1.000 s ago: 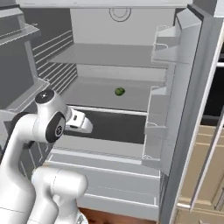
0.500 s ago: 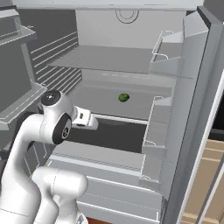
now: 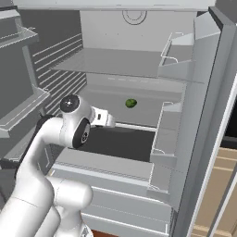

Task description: Take the cheese, fish, and avocado from the fridge and place them on the plate on the dining counter to create an appetizer plate.

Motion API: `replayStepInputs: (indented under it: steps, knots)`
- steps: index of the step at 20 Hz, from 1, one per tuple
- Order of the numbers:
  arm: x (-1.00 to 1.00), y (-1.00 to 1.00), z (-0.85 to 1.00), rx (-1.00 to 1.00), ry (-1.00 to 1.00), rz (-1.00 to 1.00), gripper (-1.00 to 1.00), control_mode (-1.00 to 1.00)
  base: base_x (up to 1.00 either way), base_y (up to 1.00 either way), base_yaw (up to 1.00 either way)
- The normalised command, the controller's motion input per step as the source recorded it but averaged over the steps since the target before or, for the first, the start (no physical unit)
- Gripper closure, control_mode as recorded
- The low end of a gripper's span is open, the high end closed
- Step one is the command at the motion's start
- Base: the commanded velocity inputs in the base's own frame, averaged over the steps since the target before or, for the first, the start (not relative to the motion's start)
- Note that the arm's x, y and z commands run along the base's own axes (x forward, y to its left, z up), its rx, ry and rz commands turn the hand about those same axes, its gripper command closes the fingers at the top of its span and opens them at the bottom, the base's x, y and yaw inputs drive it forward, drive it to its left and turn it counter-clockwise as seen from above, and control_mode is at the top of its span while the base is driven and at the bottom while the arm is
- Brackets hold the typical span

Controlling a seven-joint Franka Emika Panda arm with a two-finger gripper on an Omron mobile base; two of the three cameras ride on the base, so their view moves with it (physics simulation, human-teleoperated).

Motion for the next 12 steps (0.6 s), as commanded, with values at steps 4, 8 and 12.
replayStepInputs:
  steps: [4, 8, 12]
  knots:
    - [0.88, -0.07, 0.10, 0.00, 0.00, -0.02, -1.00, -1.00, 0.00, 0.00, 0.00]
    - [0.88, -0.09, 0.00, 0.00, 0.00, -0.08, -1.00, -1.00, 0.00, 0.00, 0.00]
    - [0.89, -0.19, 0.00, 0.00, 0.00, -0.08, -1.00, -1.00, 0.00, 0.00, 0.00]
